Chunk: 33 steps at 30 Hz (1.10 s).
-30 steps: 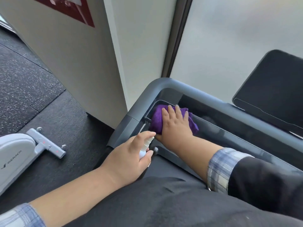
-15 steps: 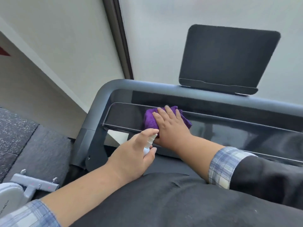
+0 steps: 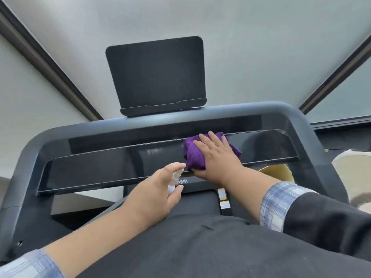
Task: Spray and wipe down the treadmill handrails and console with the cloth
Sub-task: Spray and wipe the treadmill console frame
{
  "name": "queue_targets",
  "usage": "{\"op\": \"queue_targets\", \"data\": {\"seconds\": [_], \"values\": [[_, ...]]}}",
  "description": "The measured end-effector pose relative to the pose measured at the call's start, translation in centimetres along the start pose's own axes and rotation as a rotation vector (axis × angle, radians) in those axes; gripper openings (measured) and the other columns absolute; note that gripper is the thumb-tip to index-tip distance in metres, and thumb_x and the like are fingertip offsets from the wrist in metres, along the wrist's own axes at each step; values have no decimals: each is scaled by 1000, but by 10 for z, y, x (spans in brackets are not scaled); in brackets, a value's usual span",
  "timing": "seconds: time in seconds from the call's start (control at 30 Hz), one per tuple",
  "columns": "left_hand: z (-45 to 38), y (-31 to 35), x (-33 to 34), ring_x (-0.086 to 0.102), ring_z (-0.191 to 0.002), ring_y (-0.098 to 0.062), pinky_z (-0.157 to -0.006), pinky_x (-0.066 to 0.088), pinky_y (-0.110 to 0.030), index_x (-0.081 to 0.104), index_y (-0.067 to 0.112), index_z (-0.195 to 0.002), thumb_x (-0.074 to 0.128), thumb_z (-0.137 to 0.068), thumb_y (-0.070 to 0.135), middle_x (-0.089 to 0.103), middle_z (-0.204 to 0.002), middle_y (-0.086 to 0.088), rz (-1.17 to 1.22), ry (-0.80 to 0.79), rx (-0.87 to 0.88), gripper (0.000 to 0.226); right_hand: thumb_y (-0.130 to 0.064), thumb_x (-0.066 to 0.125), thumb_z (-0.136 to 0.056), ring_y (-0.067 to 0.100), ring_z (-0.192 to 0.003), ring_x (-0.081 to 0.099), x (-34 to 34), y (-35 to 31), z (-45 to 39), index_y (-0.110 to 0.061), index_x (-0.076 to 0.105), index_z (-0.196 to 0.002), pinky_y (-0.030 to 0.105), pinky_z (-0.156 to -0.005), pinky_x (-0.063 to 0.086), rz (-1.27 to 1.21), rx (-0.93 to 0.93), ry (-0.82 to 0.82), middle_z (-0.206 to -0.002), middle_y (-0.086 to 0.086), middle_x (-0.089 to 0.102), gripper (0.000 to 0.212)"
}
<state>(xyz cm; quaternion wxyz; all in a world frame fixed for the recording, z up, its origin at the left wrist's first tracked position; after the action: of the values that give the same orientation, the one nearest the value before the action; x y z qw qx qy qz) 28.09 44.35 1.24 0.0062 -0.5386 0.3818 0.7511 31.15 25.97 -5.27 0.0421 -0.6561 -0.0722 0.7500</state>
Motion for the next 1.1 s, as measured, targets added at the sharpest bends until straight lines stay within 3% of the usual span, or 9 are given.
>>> {"op": "queue_targets", "data": {"seconds": [0.17,0.33,0.5,0.7,0.8,0.97,1.1], "values": [[-20,39,28,55,-80,9,-68,39,-17,23,65,-128,57,-89,43,57,-103,28,22,-25,-5,56,-79,36,-68,27,-153,5,-13,104,36,-36,24,-152,61,-120,7,-14,148,35,-165,-5,19,95],[-32,65,52,57,-81,1,-69,42,-19,24,63,-129,59,-90,41,57,-103,23,23,-34,1,57,-80,39,-66,26,-153,7,-23,185,69,-38,27,-151,56,-122,7,-30,239,80,-164,-4,23,95],[-34,76,54,53,-89,9,-67,36,-9,25,62,-128,59,-90,40,56,-100,26,14,-2,-14,56,-82,36,-71,29,-152,3,-21,174,64,-34,26,-154,59,-121,2,-33,272,87,-165,-3,20,96],[-35,87,61,52,-90,11,-66,37,-6,24,62,-129,61,-89,38,55,-95,31,-10,1,-18,59,-84,28,-72,32,-152,3,-7,90,42,-30,25,-154,63,-119,4,13,-25,18,-165,0,20,99],[-40,95,61,54,-85,8,-67,35,-6,24,61,-129,60,-89,39,55,-96,29,-7,2,-8,58,-83,35,-71,31,-152,7,-10,99,43,-33,28,-153,62,-119,8,29,-69,24,-164,-2,23,95],[-40,95,58,56,-83,2,-66,37,-11,24,62,-129,59,-90,41,56,-97,28,-7,19,4,56,-81,44,-71,27,-152,9,-27,190,64,-37,31,-150,57,-121,10,-25,155,102,-163,-3,26,92],[-36,83,56,55,-86,5,-68,41,-17,25,59,-129,59,-90,38,55,-94,29,30,19,-15,56,-85,34,-71,29,-152,3,-22,183,59,-37,27,-150,61,-120,5,-10,239,78,-164,-2,21,93]]}}
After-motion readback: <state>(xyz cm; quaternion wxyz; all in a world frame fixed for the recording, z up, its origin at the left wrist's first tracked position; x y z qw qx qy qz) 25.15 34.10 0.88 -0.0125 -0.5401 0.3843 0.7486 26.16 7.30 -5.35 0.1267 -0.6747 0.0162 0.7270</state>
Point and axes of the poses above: each hand's wrist, its own z-axis away from the middle knuckle, its own x-axis out of the palm, y = z × x, the point moved 9 cm from there along -z, towards the middle knuckle
